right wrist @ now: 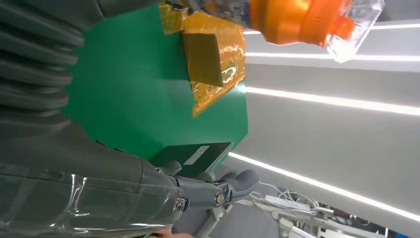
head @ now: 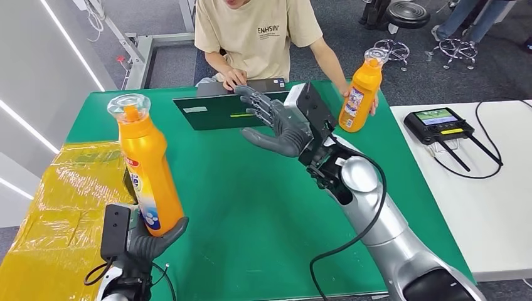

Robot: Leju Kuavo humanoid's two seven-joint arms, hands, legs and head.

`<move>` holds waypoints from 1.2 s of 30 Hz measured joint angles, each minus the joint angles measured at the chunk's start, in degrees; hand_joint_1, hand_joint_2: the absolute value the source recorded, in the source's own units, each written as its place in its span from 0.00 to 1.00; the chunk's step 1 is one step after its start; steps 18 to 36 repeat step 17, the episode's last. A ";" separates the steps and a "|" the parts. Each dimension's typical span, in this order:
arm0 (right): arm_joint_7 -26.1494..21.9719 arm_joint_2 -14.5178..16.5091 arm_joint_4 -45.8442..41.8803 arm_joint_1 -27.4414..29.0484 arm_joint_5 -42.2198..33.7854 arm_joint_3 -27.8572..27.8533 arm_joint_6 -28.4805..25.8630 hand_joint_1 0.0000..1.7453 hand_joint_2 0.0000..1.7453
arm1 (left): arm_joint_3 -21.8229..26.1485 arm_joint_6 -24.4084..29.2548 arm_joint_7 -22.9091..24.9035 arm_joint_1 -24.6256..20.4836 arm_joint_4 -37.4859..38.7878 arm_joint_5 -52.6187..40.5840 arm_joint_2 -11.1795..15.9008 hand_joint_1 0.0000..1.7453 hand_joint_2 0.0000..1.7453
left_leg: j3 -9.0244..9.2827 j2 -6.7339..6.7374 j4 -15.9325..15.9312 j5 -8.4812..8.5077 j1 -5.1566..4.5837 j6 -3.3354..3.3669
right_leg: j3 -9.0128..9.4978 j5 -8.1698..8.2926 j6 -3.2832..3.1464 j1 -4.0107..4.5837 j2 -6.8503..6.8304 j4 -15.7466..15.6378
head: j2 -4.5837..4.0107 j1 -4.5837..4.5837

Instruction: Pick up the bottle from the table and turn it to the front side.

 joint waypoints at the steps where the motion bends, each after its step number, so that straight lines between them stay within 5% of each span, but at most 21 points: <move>1: -0.18 -0.85 -1.27 0.89 0.83 -0.70 -0.40 0.00 0.00 | 1.19 0.23 0.22 0.95 -0.87 -0.44 0.08 1.00 1.00 | 0.01 0.00 0.00 0.00 0.00 0.00 | -0.01 0.00 0.00 0.00 0.00 0.00 | 0.00 -0.01; 8: -7.26 -11.06 -11.65 12.83 2.30 -9.23 -8.37 0.00 0.00 | 8.68 2.31 2.65 7.66 -4.84 -7.62 1.40 0.99 1.00 | -0.02 -0.45 0.00 -0.05 0.03 0.04 | 0.14 -0.13 0.04 0.01 -0.43 -0.16 | 0.00 0.01; 12: -10.00 -15.64 -18.54 24.35 2.55 -15.05 -7.83 0.00 0.00 | 12.60 2.45 4.77 9.17 -5.30 -16.60 1.47 0.00 1.00 | -0.04 -0.51 -0.01 -0.22 0.00 0.08 | 0.21 -0.21 0.12 0.01 -0.51 -0.20 | 0.00 0.01; 17: -10.05 -18.28 -23.40 30.81 3.55 -15.82 -7.70 0.00 0.00 | 14.77 3.28 8.03 8.60 -3.75 -20.75 2.03 0.00 1.00 | 0.00 -0.38 -0.01 -0.25 0.01 0.05 | 0.15 -0.23 0.14 0.01 -0.40 -0.20 | 0.00 -0.01; 36: -10.05 -18.28 -23.40 30.81 3.55 -15.82 -7.70 0.00 0.00 | 14.77 3.28 8.03 8.60 -3.75 -20.75 2.03 0.00 1.00 | 0.00 -0.38 -0.01 -0.25 0.01 0.05 | 0.15 -0.23 0.14 0.01 -0.40 -0.20 | 0.00 -0.01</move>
